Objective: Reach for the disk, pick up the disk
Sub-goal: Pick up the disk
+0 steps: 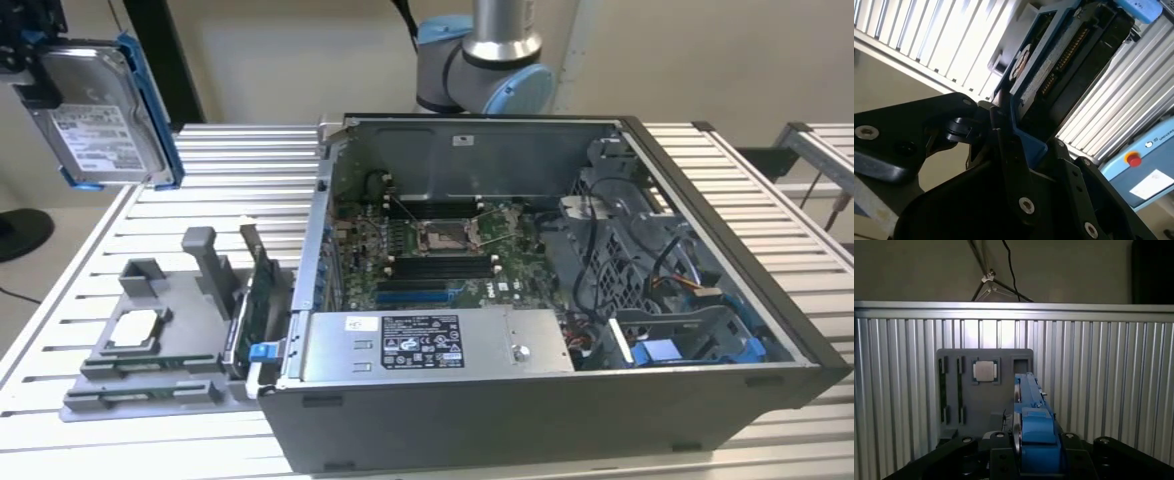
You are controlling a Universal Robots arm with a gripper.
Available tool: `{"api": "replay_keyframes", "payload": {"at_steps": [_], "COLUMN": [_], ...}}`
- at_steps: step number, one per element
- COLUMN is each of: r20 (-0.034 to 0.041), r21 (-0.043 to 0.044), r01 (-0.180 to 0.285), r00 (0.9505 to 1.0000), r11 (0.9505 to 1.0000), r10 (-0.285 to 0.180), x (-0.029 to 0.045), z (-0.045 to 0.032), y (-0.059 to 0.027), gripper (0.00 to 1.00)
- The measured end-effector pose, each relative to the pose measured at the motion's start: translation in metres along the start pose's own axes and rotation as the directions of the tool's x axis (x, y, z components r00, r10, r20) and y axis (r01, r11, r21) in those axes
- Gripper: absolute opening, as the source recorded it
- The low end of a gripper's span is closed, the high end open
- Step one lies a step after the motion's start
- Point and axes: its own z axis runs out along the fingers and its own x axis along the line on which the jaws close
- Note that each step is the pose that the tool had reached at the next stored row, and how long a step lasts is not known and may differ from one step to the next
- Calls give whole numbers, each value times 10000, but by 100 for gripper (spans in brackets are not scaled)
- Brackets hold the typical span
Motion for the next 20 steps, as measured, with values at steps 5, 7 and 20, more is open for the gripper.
{"api": "replay_keyframes", "payload": {"at_steps": [5,7,20], "r20": [1,1,2], "r21": [1,0,25], "r01": [-1,0,2], "r00": [10000,10000,10000], "r11": [10000,10000,10000], "r10": [1,0,-2], "x": [-3,-3,-8], "z": [-168,-192,-509], "y": [-4,-5,-12], "gripper": [0,0,0]}}
